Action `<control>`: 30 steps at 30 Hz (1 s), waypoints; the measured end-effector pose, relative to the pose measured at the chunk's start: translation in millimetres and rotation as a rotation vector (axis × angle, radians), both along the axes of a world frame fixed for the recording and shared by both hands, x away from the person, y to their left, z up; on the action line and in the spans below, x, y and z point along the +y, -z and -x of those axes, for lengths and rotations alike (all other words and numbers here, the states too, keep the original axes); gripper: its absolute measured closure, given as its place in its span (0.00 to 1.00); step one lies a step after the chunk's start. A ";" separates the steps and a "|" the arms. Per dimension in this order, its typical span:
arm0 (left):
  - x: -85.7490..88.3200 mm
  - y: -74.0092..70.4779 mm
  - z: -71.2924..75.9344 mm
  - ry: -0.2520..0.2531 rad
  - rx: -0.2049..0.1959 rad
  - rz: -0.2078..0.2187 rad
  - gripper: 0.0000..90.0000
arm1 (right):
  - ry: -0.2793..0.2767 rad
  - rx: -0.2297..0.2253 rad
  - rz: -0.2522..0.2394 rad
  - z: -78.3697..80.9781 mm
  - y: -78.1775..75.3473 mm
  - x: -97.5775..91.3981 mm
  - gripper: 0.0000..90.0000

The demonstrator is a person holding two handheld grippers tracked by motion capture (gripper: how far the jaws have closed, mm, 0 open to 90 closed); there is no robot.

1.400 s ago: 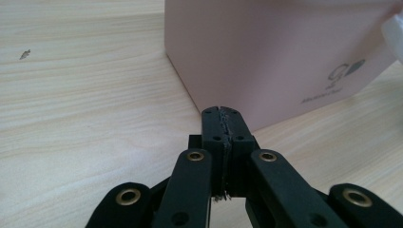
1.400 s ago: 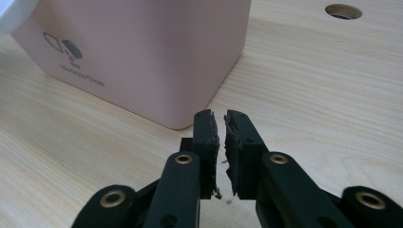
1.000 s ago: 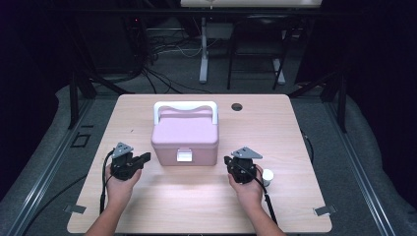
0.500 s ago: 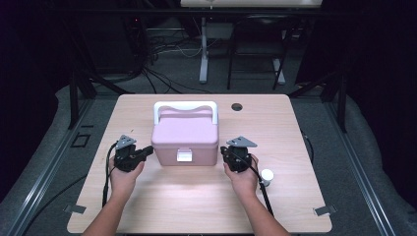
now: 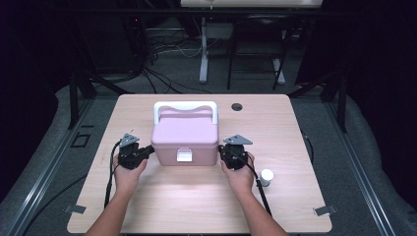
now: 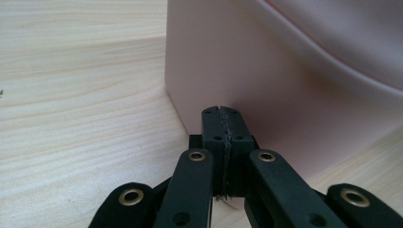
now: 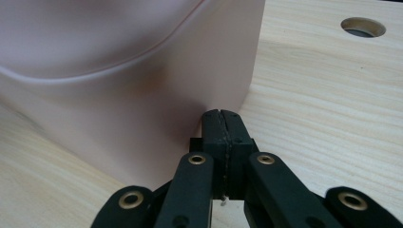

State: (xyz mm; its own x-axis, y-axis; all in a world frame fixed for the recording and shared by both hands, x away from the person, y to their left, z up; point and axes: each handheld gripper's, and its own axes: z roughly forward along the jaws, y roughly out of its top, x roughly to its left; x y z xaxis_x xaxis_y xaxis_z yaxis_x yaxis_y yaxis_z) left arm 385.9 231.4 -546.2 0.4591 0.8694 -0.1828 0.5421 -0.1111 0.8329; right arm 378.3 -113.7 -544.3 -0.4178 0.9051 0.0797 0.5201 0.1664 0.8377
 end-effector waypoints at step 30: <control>-2.8 2.8 0.3 0.005 0.013 0.006 1.00 | 0.039 0.017 0.009 -2.6 4.5 2.5 1.00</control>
State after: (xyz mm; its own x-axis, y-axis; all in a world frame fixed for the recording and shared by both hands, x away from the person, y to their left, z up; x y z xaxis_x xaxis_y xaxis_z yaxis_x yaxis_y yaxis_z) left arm 385.6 228.5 -549.0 0.4611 0.8660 -0.1937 0.5521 -0.1091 0.8266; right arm 380.8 -111.1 -548.8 -0.3810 0.9213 0.0784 0.5406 0.1531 0.8272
